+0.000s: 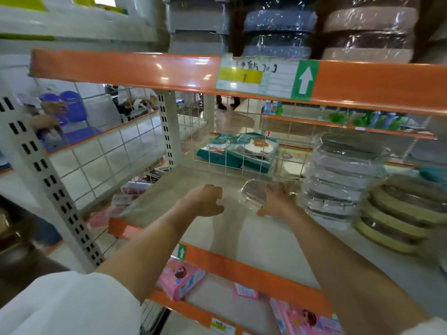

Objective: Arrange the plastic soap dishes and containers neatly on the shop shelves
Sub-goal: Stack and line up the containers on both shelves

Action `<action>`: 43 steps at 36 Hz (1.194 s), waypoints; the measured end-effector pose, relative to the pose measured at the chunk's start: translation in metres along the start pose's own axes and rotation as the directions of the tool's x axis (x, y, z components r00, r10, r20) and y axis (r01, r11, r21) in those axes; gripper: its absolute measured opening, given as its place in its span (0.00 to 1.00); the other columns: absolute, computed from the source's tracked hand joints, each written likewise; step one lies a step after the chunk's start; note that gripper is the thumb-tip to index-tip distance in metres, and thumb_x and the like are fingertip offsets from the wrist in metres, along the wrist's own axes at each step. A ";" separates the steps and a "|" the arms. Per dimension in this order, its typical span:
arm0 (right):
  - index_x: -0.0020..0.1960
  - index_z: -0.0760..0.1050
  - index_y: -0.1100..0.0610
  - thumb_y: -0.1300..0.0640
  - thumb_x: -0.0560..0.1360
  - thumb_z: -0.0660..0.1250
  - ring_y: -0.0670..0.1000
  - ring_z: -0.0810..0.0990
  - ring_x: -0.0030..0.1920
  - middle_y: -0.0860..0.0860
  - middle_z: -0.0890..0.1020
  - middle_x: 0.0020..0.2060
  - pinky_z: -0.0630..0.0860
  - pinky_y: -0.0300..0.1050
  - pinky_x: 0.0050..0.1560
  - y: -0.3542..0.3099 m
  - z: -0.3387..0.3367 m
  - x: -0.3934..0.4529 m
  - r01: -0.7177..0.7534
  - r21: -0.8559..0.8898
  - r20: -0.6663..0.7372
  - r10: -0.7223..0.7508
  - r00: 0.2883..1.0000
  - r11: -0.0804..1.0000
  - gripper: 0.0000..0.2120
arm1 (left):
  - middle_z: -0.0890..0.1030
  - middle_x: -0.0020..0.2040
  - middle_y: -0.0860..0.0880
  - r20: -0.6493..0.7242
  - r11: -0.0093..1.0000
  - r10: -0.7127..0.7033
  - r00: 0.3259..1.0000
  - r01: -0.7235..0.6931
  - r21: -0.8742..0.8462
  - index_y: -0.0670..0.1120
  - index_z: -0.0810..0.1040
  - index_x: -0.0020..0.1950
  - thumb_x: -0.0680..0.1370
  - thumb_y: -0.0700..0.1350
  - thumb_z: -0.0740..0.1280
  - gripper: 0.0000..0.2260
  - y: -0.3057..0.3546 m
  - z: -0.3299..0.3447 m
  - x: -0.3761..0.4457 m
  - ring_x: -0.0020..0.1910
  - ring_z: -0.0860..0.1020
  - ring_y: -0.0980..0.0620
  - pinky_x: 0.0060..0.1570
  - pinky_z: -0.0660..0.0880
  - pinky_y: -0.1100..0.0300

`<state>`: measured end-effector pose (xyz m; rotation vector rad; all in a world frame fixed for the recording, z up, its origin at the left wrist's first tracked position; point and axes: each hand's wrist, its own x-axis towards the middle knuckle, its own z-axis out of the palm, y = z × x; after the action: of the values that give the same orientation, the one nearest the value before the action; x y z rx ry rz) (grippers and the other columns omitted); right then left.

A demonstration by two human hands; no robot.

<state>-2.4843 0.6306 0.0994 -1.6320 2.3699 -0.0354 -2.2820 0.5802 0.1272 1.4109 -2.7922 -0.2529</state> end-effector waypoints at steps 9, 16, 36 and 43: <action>0.78 0.36 0.56 0.45 0.71 0.73 0.64 0.47 0.76 0.61 0.41 0.77 0.57 0.62 0.73 -0.014 0.005 -0.054 0.019 0.050 0.108 -0.024 0.994 0.999 0.54 | 0.76 0.61 0.45 0.022 0.999 -0.020 1.000 0.020 0.029 0.45 0.73 0.64 0.77 0.51 0.66 0.18 0.003 -0.016 -0.043 0.60 0.74 0.45 0.57 0.72 0.54; 0.77 0.50 0.64 0.45 0.72 0.71 0.62 0.45 0.77 0.62 0.42 0.76 0.56 0.55 0.75 -0.014 0.002 -0.128 0.066 0.058 0.081 -0.071 0.994 0.996 0.46 | 0.73 0.65 0.48 0.063 0.994 -0.036 0.997 0.029 0.102 0.47 0.69 0.68 0.78 0.54 0.63 0.21 0.015 -0.034 -0.089 0.64 0.72 0.47 0.61 0.71 0.55; 0.69 0.67 0.61 0.48 0.69 0.76 0.56 0.73 0.61 0.56 0.73 0.62 0.72 0.48 0.62 0.112 -0.071 -0.280 -0.081 0.205 -0.080 0.099 0.992 0.975 0.35 | 0.68 0.72 0.44 0.025 0.973 0.231 0.973 -0.230 -0.032 0.45 0.62 0.75 0.78 0.54 0.65 0.28 0.145 -0.047 -0.126 0.69 0.68 0.44 0.66 0.68 0.51; 0.69 0.60 0.54 0.51 0.64 0.79 0.50 0.72 0.54 0.51 0.71 0.60 0.70 0.40 0.50 0.157 -0.070 -0.268 -0.079 0.330 -0.096 0.117 0.989 0.941 0.41 | 0.67 0.72 0.44 -0.010 0.979 0.177 0.984 -0.177 -0.104 0.42 0.62 0.74 0.77 0.56 0.65 0.30 0.159 -0.043 -0.082 0.69 0.68 0.44 0.67 0.67 0.52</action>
<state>-2.5550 0.9268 0.1949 -1.3870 2.3685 -0.4871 -2.3566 0.7321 0.1981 1.1324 -2.8341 -0.3895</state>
